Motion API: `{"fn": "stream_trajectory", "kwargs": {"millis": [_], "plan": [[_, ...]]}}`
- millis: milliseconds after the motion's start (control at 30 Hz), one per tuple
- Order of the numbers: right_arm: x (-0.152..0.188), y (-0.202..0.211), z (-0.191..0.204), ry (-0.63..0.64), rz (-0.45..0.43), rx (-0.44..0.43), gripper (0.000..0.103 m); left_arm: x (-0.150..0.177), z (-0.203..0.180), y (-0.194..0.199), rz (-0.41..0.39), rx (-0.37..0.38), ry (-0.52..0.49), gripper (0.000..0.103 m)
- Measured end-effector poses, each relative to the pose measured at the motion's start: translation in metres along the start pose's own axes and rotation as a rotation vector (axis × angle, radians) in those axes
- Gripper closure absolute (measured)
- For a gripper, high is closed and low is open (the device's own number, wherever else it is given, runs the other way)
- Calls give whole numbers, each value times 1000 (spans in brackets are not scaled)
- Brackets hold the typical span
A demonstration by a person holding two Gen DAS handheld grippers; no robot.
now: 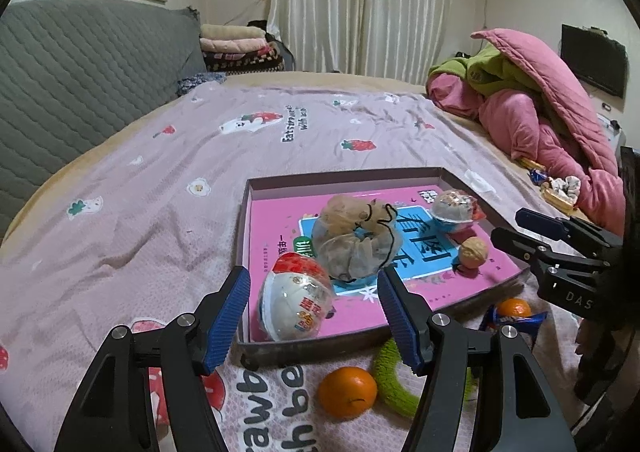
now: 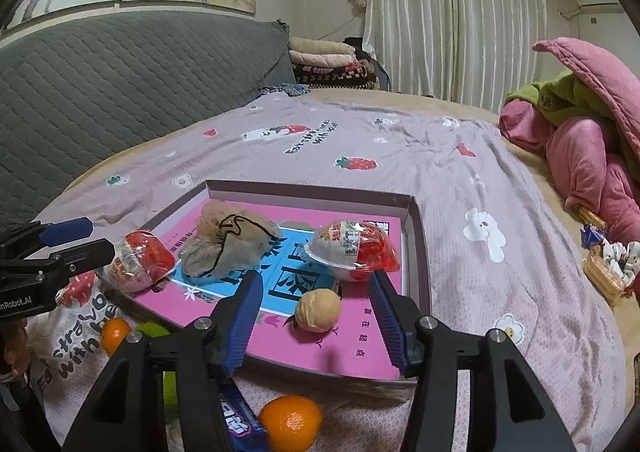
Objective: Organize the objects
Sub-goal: 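Withdraw both open tools from the tray toward the green ring and snack packet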
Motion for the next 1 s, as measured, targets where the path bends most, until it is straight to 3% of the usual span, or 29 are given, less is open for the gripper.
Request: {"fn": "stream_trajectory", "kwargs": {"millis": [1000], "plan": [[11, 63, 18, 18, -56, -59, 48, 20, -43, 56, -16, -9, -72, 35]]}}
Point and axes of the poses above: each gripper's, at about its wrist camera, not at the fingertips, and y roughly against the way its jaws point, z to its left, x to its underside, the point moved 9 cm from there along -y, roughly the way its jaws point, and after that the axes turned 5 degrees about -x, right-handed, at the moved point
